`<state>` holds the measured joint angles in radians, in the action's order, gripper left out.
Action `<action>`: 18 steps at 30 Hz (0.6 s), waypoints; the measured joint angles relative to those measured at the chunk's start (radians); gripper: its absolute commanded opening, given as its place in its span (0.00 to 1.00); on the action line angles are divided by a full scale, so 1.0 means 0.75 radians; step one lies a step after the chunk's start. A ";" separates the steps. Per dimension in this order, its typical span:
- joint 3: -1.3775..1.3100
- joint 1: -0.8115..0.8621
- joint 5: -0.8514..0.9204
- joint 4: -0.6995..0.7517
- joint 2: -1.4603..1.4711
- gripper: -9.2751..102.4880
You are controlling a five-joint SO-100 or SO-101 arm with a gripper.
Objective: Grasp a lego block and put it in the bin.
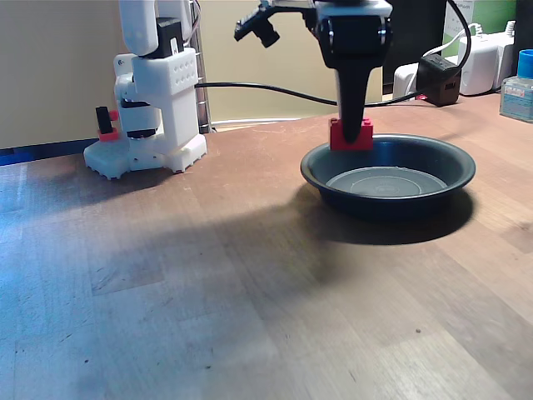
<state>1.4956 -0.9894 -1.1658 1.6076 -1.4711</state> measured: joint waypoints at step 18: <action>-0.292 0.002 -0.055 0.002 0.297 0.13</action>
<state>1.2763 -0.9879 -1.2072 1.6091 -1.2487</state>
